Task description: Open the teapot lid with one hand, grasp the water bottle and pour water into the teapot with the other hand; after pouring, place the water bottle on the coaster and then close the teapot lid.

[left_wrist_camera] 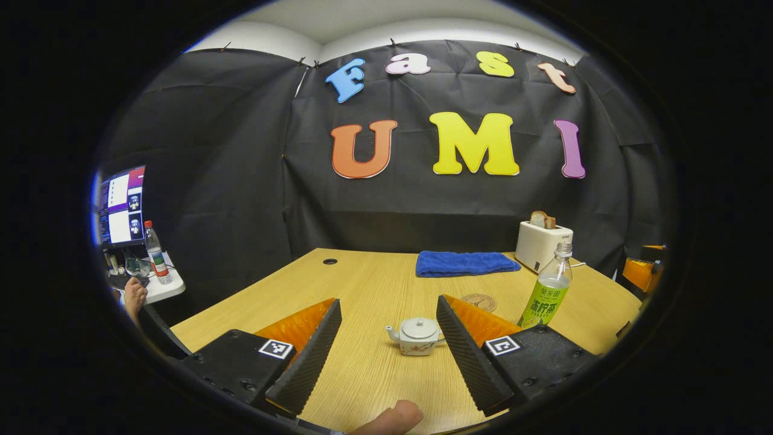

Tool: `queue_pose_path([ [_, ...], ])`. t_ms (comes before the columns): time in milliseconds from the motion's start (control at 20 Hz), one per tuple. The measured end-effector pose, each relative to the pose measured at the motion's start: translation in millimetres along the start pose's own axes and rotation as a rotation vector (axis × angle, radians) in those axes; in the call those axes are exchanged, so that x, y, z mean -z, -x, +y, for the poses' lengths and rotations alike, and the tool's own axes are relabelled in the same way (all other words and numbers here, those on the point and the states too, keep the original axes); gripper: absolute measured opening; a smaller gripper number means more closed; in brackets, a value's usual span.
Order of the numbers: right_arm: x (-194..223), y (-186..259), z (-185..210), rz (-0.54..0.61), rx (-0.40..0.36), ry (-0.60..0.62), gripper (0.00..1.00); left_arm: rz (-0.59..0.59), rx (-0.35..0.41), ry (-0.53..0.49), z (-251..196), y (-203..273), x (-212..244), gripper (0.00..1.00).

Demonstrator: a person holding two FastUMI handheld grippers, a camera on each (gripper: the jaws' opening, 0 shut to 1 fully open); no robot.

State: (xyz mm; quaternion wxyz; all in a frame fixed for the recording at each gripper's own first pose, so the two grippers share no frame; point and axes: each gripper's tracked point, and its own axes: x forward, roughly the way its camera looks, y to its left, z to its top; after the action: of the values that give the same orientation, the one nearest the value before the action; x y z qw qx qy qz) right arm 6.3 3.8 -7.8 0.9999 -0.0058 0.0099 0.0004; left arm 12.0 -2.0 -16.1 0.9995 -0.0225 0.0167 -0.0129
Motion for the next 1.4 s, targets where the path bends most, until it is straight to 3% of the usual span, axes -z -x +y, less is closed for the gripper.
queue_pose_path([
  [350, 3, -5, -7, 0.006, 0.026, 0.01, 0.98, -0.055, 0.084, 0.056, -20, -36, 2, 0.99],
  [700, 8, -11, -6, 0.016, 0.033, -0.007, 0.98, 0.015, 0.1, 0.031, -31, -87, 44, 1.0],
  [1050, 22, -20, 0, 0.054, 0.023, -0.018, 0.96, 0.053, 0.147, 0.029, -46, -104, 64, 0.99],
  [1350, 33, -26, 13, 0.075, 0.016, 0.029, 0.96, 0.055, 0.174, 0.001, -50, -116, 73, 0.72],
  [1400, 33, -24, 16, 0.077, 0.006, 0.026, 0.96, 0.054, 0.175, 0.001, -50, -118, 73, 0.64],
])
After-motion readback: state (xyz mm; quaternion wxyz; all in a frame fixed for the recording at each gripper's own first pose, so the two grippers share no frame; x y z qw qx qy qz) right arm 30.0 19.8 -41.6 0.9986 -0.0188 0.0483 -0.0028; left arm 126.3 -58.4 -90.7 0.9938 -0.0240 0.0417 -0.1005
